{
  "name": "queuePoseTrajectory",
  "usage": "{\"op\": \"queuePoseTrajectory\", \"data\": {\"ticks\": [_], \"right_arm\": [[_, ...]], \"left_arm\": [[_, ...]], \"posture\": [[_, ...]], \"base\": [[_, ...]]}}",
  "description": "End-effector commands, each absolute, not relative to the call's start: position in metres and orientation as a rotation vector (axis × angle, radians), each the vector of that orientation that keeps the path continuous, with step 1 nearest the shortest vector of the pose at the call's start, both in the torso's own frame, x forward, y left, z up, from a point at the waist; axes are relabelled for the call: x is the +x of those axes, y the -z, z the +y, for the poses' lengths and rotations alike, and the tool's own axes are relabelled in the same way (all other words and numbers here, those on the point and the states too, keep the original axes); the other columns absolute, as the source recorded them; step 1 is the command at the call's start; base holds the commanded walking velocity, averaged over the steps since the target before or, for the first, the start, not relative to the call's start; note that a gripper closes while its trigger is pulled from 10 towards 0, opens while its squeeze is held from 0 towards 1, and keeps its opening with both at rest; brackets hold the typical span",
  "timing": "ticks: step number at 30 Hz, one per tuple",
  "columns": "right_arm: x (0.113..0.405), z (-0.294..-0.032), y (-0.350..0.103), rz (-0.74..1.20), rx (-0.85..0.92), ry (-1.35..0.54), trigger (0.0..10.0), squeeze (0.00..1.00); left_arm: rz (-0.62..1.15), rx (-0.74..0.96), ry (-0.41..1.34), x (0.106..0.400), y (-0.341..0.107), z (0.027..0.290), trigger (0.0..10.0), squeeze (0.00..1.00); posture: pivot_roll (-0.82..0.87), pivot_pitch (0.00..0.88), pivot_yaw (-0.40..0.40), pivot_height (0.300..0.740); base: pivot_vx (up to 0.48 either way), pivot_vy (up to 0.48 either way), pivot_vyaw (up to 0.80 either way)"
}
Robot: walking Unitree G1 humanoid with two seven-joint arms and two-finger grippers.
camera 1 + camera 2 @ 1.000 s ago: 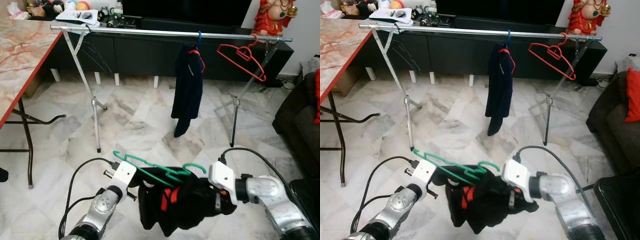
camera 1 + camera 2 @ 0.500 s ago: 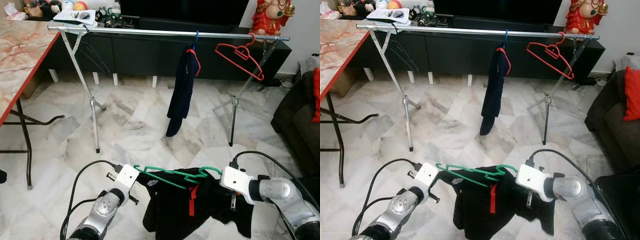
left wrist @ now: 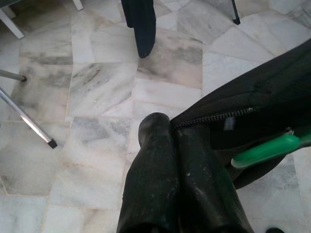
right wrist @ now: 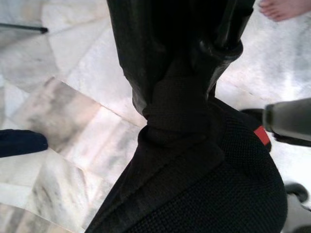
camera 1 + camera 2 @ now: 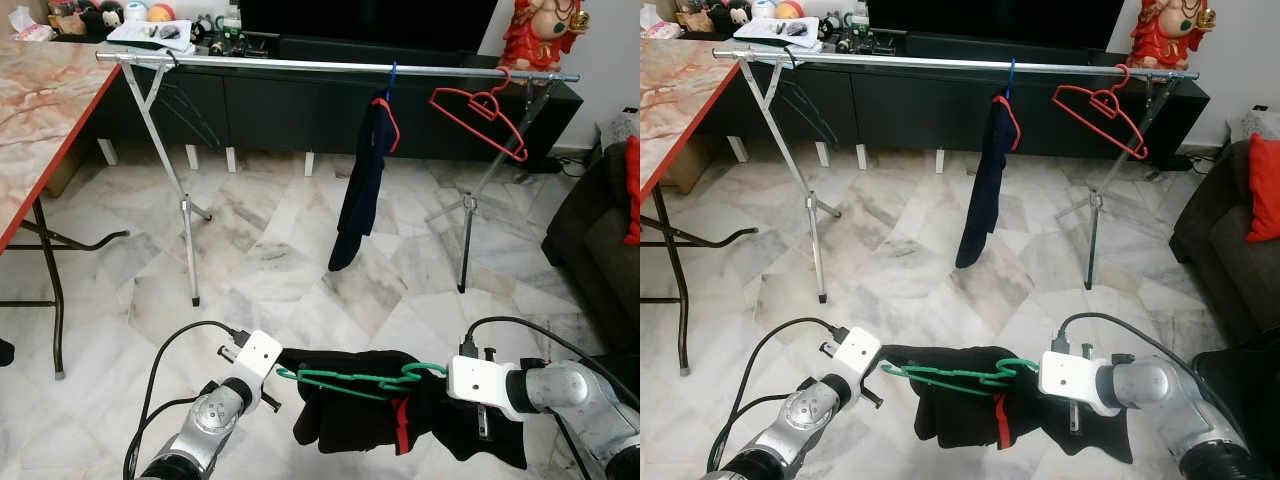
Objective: Hang hanger
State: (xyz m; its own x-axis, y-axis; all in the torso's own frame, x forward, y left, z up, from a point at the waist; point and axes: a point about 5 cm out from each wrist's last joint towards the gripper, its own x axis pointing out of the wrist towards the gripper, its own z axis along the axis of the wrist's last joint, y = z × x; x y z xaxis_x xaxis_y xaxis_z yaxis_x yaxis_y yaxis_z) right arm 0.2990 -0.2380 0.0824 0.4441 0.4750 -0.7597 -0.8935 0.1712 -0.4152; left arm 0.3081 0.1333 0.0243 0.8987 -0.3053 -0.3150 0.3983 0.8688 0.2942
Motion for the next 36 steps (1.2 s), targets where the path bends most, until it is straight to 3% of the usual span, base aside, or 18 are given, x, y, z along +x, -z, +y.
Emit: {"op": "queuePoseTrajectory", "data": {"ticks": [1, 14, 23, 30, 36], "right_arm": [[0.292, -0.292, -0.086, 0.709, -1.045, -0.858, 0.0, 0.0], [0.3, -0.292, -0.069, 0.789, -1.221, -0.687, 0.0, 0.0], [0.295, -0.256, -0.046, 0.73, -1.078, -0.764, 0.0, 0.0], [0.301, -0.226, -0.036, 0.663, -0.978, -0.732, 0.0, 0.0], [0.309, -0.207, -0.038, 0.606, -0.811, -0.693, 0.0, 0.0]], "left_arm": [[0.374, 0.373, 0.217, 0.299, -0.011, 0.175, 0.0, 0.0], [0.361, 0.384, 0.243, 0.301, -0.014, 0.174, 0.0, 0.0], [0.255, 0.318, 0.38, 0.309, -0.033, 0.156, 0.0, 0.0], [0.197, 0.265, 0.719, 0.303, -0.054, 0.127, 0.0, 0.0], [0.232, 0.289, 0.87, 0.294, -0.058, 0.12, 0.0, 0.0]], "posture": [[-0.03, 0.142, -0.078, 0.74], [-0.03, 0.144, -0.08, 0.74], [-0.02, 0.15, -0.08, 0.74], [-0.01, 0.149, -0.077, 0.74], [0.0, 0.154, -0.077, 0.74]], "base": [[0.0, 0.0, 0.0], [0.0, 0.0, 0.0], [0.0, 0.0, 0.0], [0.0, 0.0, 0.0], [0.0, 0.0, 0.0]]}}
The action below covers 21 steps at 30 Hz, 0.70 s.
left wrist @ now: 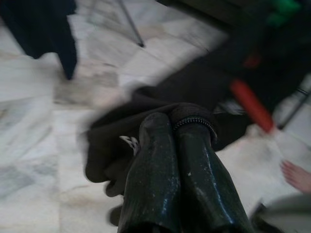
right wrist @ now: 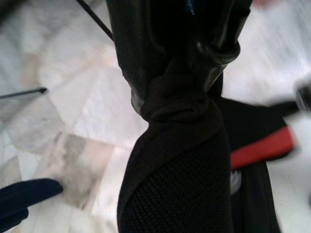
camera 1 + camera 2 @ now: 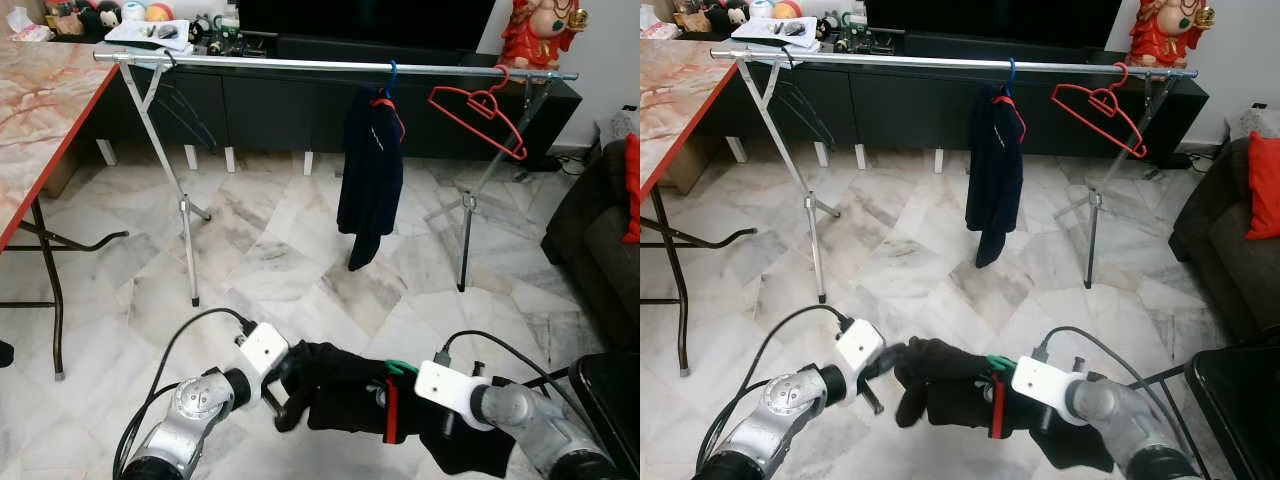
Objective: Hang hanger
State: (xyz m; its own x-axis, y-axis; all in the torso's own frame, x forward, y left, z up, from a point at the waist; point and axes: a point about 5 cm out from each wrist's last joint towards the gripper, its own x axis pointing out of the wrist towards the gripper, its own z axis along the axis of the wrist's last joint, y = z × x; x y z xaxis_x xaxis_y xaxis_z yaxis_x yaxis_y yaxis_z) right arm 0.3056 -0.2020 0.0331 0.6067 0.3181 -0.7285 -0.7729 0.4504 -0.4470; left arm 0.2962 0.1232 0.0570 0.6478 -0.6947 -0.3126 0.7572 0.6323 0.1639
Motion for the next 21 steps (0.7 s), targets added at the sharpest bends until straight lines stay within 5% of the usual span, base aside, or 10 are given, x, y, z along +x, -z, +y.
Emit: {"op": "queuePoseTrajectory", "data": {"ticks": [1, 10, 11, 12, 13, 14, 17, 18, 19, 21], "right_arm": [[0.309, -0.203, -0.038, 0.599, -0.764, -0.698, 0.0, 0.0], [0.313, -0.19, -0.039, 0.579, -0.668, -0.708, 0.0, 0.0], [0.314, -0.189, -0.039, 0.575, -0.66, -0.702, 0.0, 0.0], [0.314, -0.187, -0.039, 0.571, -0.652, -0.699, 0.0, 0.0], [0.314, -0.187, -0.039, 0.571, -0.652, -0.699, 0.0, 0.0], [0.316, -0.184, -0.039, 0.56, -0.639, -0.694, 0.0, 0.0], [0.32, -0.178, -0.043, 0.535, -0.601, -0.697, 0.0, 0.0], [0.321, -0.177, -0.044, 0.53, -0.597, -0.697, 0.0, 0.0], [0.321, -0.176, -0.045, 0.527, -0.596, -0.698, 0.0, 0.0], [0.322, -0.174, -0.047, 0.516, -0.586, -0.702, 0.0, 0.0]], "left_arm": [[0.239, 0.296, 0.879, 0.293, -0.059, 0.12, 0.0, 0.0], [0.27, 0.225, 1.057, 0.276, -0.071, 0.109, 0.3, 0.0], [0.277, 0.216, 1.094, 0.273, -0.074, 0.107, 1.1, 0.0], [0.283, 0.214, 1.116, 0.271, -0.075, 0.106, 3.0, 0.0], [0.283, 0.214, 1.116, 0.271, -0.075, 0.106, 3.0, 0.0], [0.3, 0.228, 1.16, 0.266, -0.077, 0.105, 9.8, 0.0], [0.311, 0.224, 1.21, 0.261, -0.08, 0.104, 10.0, 0.0], [0.317, 0.228, 1.219, 0.26, -0.081, 0.104, 10.0, 0.41], [0.322, 0.232, 1.222, 0.259, -0.08, 0.104, 10.0, 0.97], [0.333, 0.238, 1.224, 0.259, -0.079, 0.105, 10.0, 1.0]], "posture": [[0.0, 0.156, -0.076, 0.74], [0.0, 0.162, -0.075, 0.74], [0.0, 0.162, -0.075, 0.74], [0.0, 0.161, -0.074, 0.74], [0.0, 0.161, -0.074, 0.74], [0.01, 0.161, -0.074, 0.74], [0.01, 0.16, -0.074, 0.74], [0.01, 0.16, -0.074, 0.74], [0.01, 0.157, -0.074, 0.74], [0.01, 0.157, -0.075, 0.74]], "base": [[0.0, 0.0, 0.0], [0.0, 0.0, 0.0], [0.0, 0.0, 0.0], [0.0, 0.0, 0.0], [0.0, 0.0, 0.0], [0.0, 0.0, 0.0], [0.0, 0.0, 0.0], [0.0, 0.0, 0.0], [0.0, 0.0, 0.0], [0.0, 0.0, 0.0]]}}
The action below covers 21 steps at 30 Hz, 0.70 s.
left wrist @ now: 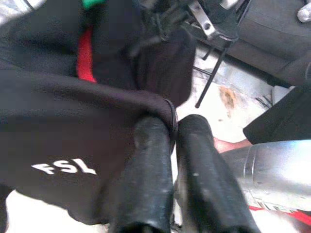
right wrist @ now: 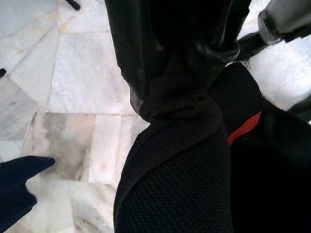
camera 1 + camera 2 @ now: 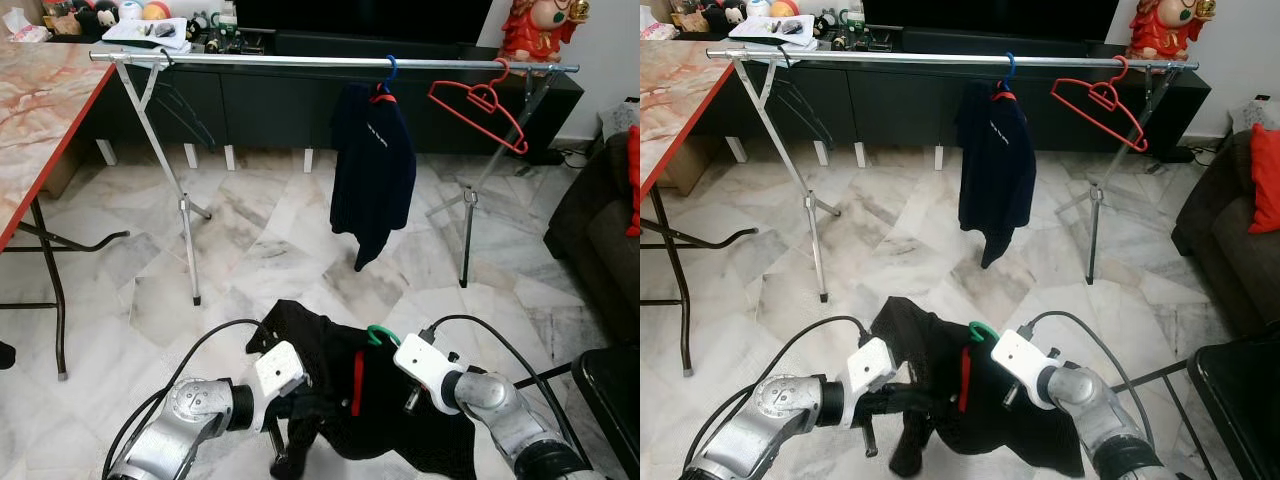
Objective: Hang hanger
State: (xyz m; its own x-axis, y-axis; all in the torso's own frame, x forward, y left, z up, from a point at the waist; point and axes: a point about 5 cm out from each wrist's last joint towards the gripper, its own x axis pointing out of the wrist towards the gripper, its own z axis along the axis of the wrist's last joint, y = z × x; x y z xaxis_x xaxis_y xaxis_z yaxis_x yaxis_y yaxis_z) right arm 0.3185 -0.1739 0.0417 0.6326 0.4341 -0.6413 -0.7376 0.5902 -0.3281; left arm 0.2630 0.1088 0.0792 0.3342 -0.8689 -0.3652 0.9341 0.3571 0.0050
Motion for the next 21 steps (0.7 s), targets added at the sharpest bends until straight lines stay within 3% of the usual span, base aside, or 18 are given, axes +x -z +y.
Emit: {"op": "queuePoseTrajectory", "data": {"ticks": [1, 12, 21], "right_arm": [[0.323, -0.173, -0.048, 0.508, -0.575, -0.713, 0.0, 0.0], [0.322, -0.174, -0.052, 0.463, -0.589, -0.78, 0.0, 0.0], [0.309, -0.175, -0.047, 0.436, -0.773, -0.984, 0.0, 0.0]], "left_arm": [[0.341, 0.246, 1.213, 0.258, -0.078, 0.106, 10.0, 1.0], [0.404, 0.325, 1.182, 0.256, -0.073, 0.112, 10.0, 1.0], [0.318, 0.403, 1.162, 0.267, -0.099, 0.124, 10.0, 1.0]], "posture": [[0.0, 0.157, -0.076, 0.74], [0.0, 0.144, -0.074, 0.74], [0.01, 0.129, -0.076, 0.74]], "base": [[0.0, 0.0, 0.0], [0.0, 0.0, 0.0], [0.0, 0.0, 0.0]]}}
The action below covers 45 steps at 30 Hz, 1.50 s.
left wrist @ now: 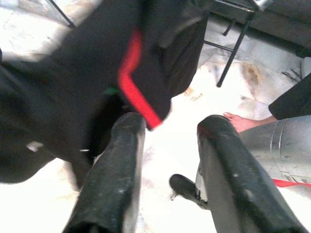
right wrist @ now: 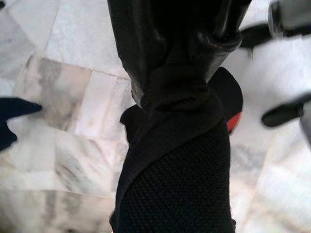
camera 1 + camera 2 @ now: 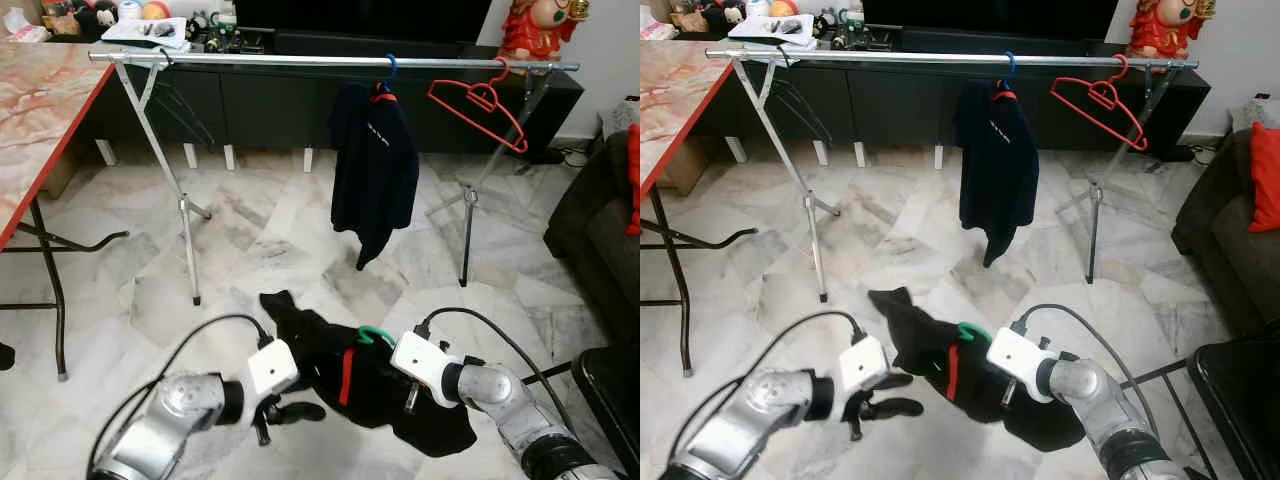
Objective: Hang hanger
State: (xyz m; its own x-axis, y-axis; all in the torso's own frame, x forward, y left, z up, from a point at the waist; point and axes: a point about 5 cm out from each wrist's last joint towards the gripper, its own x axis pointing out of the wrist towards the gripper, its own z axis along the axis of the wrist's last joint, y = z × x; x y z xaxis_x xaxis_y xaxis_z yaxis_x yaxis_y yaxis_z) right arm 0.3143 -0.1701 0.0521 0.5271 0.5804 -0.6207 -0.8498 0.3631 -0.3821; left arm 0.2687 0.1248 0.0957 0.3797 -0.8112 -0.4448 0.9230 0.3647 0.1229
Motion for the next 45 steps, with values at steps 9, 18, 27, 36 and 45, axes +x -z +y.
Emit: {"op": "queuePoseTrajectory", "data": {"ticks": [9, 18, 27, 36, 45], "right_arm": [[0.303, -0.18, -0.039, 0.477, -0.874, -1.048, 0.0, 0.0], [0.302, -0.171, -0.041, 0.436, -0.863, -1.12, 0.0, 0.0], [0.302, -0.163, -0.054, 0.36, -0.821, -1.237, 0.0, 0.0], [0.303, -0.16, -0.058, 0.341, -0.811, -1.254, 0.0, 0.0], [0.304, -0.158, -0.061, 0.326, -0.794, -1.259, 0.0, 0.0]], "left_arm": [[0.278, 0.416, 1.198, 0.273, -0.108, 0.116, 10.0, 1.0], [0.266, 0.45, 1.267, 0.276, -0.109, 0.103, 10.0, 1.0], [0.329, 0.48, 1.318, 0.272, -0.093, 0.098, 10.0, 0.0], [0.347, 0.474, 1.321, 0.272, -0.085, 0.096, 10.0, 0.0], [0.356, 0.456, 1.318, 0.273, -0.081, 0.093, 0.0, 0.0]], "posture": [[0.01, 0.134, -0.084, 0.74], [0.01, 0.145, -0.086, 0.74], [0.0, 0.15, -0.085, 0.74], [0.0, 0.152, -0.086, 0.74], [0.0, 0.154, -0.085, 0.74]], "base": [[0.0, 0.0, 0.0], [0.0, 0.0, 0.0], [0.0, 0.0, 0.0], [0.0, 0.0, 0.0], [0.0, 0.0, 0.0]]}}
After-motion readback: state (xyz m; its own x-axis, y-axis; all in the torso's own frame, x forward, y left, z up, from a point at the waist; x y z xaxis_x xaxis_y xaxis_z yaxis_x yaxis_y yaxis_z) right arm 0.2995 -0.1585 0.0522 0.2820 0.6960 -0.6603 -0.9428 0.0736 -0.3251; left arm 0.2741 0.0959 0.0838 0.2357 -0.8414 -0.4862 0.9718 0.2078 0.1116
